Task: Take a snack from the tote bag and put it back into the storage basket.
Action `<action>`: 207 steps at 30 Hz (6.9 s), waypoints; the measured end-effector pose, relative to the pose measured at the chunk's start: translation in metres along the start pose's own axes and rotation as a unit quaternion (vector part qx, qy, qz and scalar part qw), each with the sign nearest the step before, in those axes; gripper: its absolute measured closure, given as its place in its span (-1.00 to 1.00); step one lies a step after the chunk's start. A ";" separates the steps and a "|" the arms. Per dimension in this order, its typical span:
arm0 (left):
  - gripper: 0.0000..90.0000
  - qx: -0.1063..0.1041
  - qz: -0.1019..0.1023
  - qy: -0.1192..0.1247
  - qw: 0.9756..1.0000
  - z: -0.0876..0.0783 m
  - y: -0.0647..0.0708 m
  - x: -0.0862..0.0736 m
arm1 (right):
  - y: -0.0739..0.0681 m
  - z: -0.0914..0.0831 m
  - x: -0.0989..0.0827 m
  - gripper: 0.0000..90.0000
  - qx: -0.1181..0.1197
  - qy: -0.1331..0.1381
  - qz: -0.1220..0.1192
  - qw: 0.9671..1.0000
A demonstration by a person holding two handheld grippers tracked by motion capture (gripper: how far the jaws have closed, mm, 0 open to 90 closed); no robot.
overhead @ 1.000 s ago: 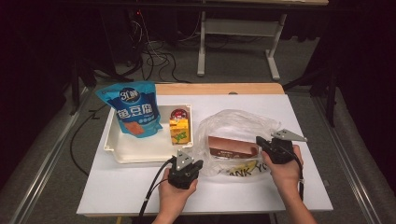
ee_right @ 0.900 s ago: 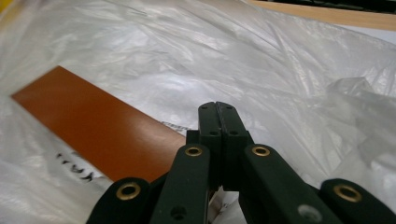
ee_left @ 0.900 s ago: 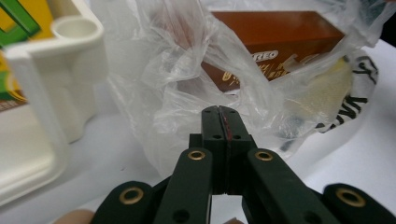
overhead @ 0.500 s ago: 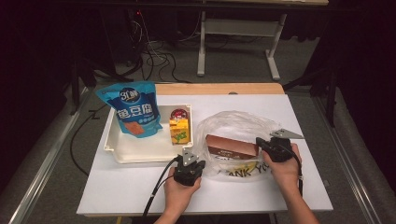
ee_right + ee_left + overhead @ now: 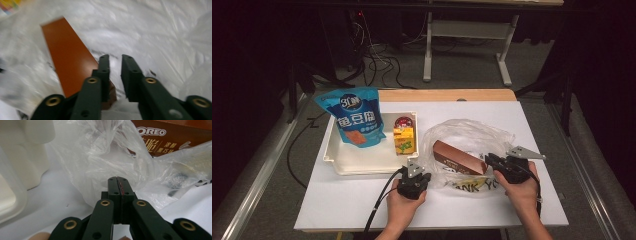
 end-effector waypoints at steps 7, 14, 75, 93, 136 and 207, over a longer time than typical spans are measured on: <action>1.00 0.000 0.000 -0.002 1.000 -0.002 -0.002 0.000 | -0.014 0.006 0.004 -0.17 0.057 0.000 -0.035 0.998; 1.00 -0.001 -0.002 -0.004 1.000 -0.003 -0.003 0.002 | -0.017 0.021 -0.008 -0.33 0.065 -0.036 -0.046 0.996; 1.00 -0.004 -0.009 -0.010 1.000 -0.002 -0.006 0.002 | -0.019 0.053 -0.014 -0.20 0.052 -0.059 -0.057 0.995; 1.00 -0.005 -0.004 -0.010 1.000 -0.003 -0.005 0.000 | -0.019 0.032 -0.009 -0.02 0.015 -0.018 -0.066 0.998; 1.00 -0.009 -0.005 -0.014 1.000 -0.004 -0.005 0.000 | -0.025 0.059 0.001 -0.28 -0.043 -0.069 -0.022 0.996; -0.44 -0.138 0.003 0.008 0.990 -0.080 -0.010 0.068 | -0.069 -0.053 0.011 -0.03 0.139 0.005 -0.122 0.983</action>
Point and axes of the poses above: each handheld gripper's, and its own axes: z roughly forward along the jaws, x roughly out of its top, y roughly to its right, the point moved 2 cm from there along z, roughly forward along the jaws, and after that the axes turned 5 degrees about y, right-handed, at the moved point
